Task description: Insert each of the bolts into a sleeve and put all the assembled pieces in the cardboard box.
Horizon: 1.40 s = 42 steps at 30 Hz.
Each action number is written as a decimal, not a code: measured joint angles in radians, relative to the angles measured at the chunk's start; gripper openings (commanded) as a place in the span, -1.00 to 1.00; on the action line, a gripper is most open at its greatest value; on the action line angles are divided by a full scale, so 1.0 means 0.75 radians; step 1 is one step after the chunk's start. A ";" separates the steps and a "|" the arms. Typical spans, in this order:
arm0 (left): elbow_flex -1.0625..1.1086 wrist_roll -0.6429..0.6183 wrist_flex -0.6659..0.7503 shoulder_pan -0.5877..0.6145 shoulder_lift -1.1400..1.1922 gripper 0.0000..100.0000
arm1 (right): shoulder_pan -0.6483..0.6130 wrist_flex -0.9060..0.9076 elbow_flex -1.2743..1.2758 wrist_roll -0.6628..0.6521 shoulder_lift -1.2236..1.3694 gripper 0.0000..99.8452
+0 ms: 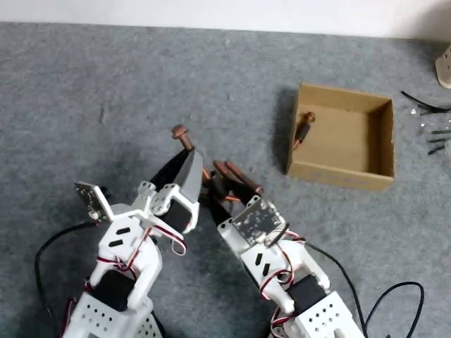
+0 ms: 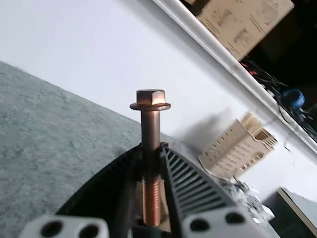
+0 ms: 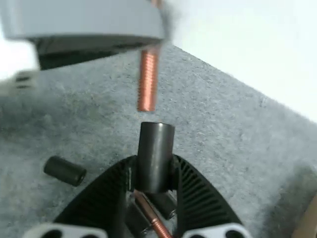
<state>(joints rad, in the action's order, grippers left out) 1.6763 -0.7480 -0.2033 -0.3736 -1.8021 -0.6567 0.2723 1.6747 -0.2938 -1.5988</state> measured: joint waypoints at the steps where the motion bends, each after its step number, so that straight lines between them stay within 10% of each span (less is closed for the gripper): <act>1: 0.000 0.000 0.000 -0.006 0.000 -0.99 | 0.000 0.000 0.000 -0.010 0.000 -0.99; 31: 0.000 -0.108 -0.086 0.125 -0.002 -0.99 | -0.004 0.014 0.000 -0.033 -0.002 -0.99; 42: 0.000 -0.016 -0.151 0.248 0.000 -0.99 | 0.127 0.589 0.002 -0.035 -0.002 -0.99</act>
<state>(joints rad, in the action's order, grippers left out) 1.6763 -0.7603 -0.3168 -0.1880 -1.8021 -0.5616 0.7142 1.6763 -0.3199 -1.6003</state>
